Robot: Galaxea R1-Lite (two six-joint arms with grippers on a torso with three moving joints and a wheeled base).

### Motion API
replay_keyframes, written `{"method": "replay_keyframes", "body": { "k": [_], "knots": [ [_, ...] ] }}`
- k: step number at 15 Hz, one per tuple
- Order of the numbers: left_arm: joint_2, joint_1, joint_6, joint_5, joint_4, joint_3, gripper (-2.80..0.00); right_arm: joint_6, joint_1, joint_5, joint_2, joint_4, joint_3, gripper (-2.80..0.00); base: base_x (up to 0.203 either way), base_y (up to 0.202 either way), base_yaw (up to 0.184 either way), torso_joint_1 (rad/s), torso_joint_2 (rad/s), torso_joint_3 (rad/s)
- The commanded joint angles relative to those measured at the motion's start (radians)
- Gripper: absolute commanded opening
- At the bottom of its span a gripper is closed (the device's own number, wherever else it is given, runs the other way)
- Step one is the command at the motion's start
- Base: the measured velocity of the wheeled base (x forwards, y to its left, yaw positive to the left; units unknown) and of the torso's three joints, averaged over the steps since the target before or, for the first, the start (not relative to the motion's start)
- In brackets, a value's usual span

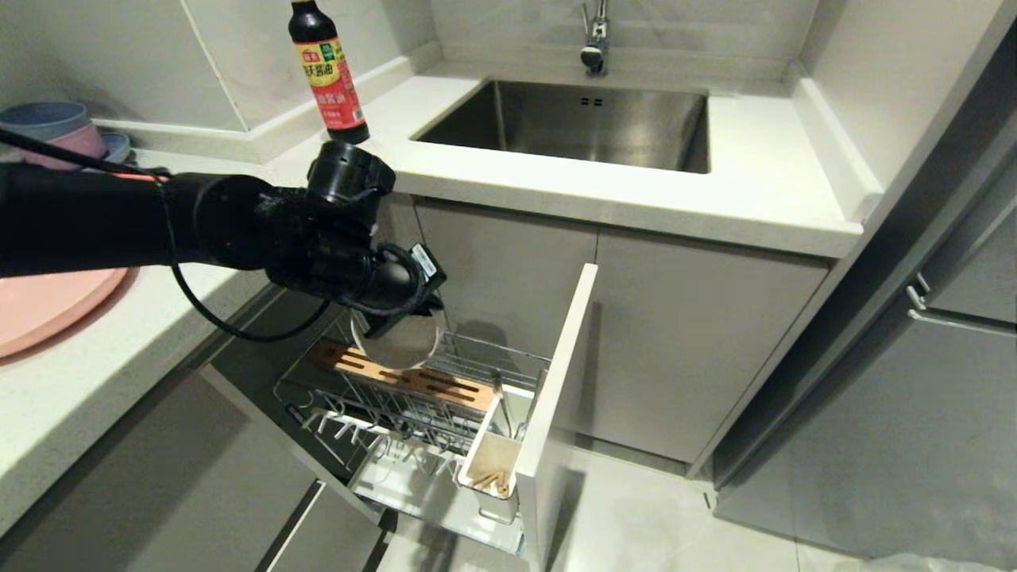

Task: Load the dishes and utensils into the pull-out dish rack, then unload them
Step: Take the bowl out of the cupboard

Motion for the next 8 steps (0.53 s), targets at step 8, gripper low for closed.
{"method": "replay_keyframes", "body": {
  "k": [8],
  "knots": [
    [-0.399, -0.042, 0.288, 0.210, 0.302, -0.091, -2.80, 0.000, 0.000, 0.000, 0.000, 0.000, 0.001, -2.80, 0.000, 0.000, 0.000, 0.000, 0.00, 0.000]
  ]
}}
